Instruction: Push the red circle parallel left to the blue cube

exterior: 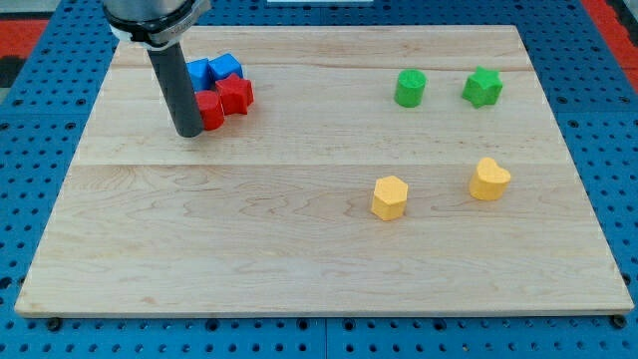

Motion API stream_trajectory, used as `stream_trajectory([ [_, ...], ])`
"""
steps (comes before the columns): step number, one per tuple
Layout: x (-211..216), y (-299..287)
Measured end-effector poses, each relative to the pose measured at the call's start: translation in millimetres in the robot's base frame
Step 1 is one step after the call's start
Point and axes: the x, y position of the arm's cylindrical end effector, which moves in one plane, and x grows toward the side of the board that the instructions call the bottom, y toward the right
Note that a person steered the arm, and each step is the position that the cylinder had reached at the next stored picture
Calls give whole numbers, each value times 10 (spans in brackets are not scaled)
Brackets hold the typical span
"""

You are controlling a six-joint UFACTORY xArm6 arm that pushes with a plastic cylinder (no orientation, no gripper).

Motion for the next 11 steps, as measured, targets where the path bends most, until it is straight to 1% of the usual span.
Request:
stream_trajectory([
  [1, -36, 93],
  [4, -41, 75],
  [5, 234, 124],
  [6, 833, 149],
  [7, 892, 425],
  [8, 892, 464],
  [11, 864, 100],
])
